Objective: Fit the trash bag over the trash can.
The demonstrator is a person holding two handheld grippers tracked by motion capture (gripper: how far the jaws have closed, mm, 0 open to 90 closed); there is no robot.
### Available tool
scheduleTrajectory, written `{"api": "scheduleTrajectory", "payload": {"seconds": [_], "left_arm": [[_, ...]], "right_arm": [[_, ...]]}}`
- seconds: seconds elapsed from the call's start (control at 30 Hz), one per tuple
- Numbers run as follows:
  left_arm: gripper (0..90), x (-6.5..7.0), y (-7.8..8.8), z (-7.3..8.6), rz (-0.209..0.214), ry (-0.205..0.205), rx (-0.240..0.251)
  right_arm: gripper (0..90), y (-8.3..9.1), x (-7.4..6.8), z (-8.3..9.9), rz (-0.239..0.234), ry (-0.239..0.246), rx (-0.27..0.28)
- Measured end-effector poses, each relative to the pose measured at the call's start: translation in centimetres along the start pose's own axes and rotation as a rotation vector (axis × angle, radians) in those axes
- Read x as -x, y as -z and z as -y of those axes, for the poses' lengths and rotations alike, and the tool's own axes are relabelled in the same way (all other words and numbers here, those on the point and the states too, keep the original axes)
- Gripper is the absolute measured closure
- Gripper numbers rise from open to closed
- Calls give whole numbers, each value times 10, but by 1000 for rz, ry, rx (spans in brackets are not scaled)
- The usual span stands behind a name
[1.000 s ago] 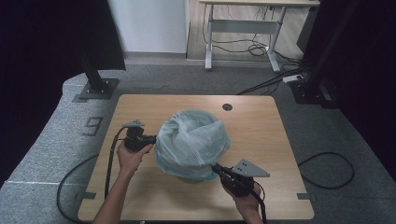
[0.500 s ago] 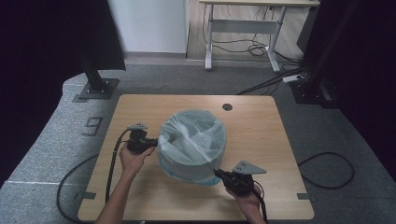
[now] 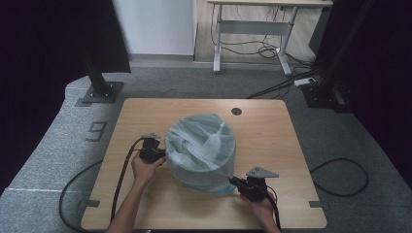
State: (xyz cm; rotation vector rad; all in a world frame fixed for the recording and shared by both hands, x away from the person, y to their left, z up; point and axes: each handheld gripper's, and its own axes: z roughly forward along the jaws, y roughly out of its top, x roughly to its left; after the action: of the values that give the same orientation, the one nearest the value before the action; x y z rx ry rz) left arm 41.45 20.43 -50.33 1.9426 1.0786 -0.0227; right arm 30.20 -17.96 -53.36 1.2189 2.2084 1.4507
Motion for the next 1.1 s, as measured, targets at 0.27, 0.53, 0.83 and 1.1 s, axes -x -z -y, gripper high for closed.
{"api": "scheduleTrajectory", "payload": {"seconds": [0.27, 0.53, 0.83, 1.1], "left_arm": [[773, -3, 19, 7, -40, 9, 68], [533, -1, 56, 12, -134, -43, 139], [326, 8, 86, 16, -122, -100, 225], [314, 17, 107, 7, -112, -138, 240]], "right_arm": [[861, 5, 1, 1, -18, 15, 59], [717, 13, -5, -2, -42, 67, 135], [547, 28, -10, -4, -24, 92, 192], [485, 42, -10, -3, -42, 106, 224]]}}
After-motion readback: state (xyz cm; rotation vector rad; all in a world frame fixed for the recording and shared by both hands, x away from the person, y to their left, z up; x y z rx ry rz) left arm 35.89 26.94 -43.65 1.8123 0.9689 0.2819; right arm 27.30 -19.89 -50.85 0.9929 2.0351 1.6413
